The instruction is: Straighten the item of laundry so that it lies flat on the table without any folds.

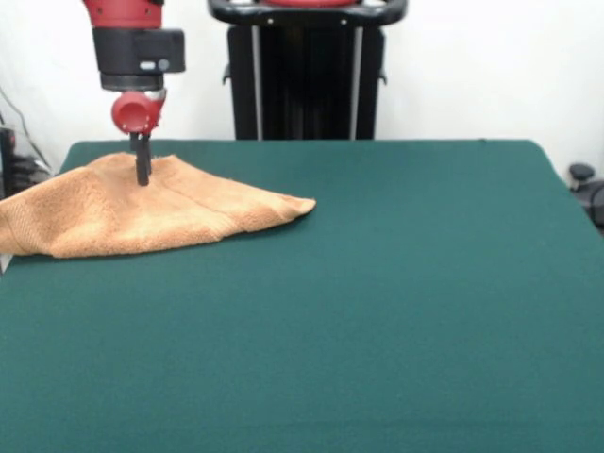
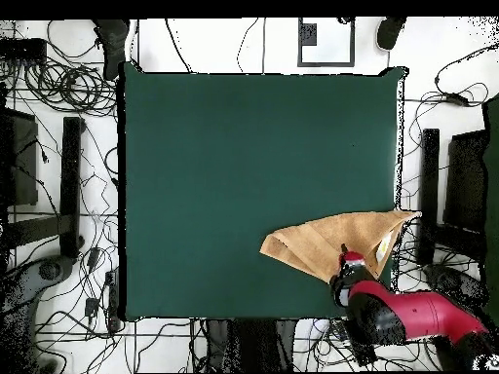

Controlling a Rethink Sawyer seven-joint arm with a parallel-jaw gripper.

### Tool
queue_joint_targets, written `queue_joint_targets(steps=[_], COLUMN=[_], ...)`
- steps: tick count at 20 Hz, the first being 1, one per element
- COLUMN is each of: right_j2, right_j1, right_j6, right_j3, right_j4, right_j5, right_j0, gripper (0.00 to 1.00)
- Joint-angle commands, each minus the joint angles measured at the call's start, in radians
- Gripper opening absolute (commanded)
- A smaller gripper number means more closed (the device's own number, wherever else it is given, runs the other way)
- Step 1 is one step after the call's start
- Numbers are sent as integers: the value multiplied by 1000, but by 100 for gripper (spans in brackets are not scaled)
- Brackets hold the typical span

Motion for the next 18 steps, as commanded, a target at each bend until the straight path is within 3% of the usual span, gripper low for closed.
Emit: queue_joint_targets(steps=[1,2,5,7,9,18], right_j2=[-50,-38,77,121,143,97], right_j1=[127,116,33,5,17,28], right_j6=[-123,-145,-410,-524,-548,-464], right_j3=[-160,-150,-73,-53,-53,-68], right_j4=[-118,-110,13,76,80,10], right_j5=[-21,1,218,302,310,220], right_j0=[117,107,3,-42,-65,-21], gripper=[100,100,100,100,100,100])
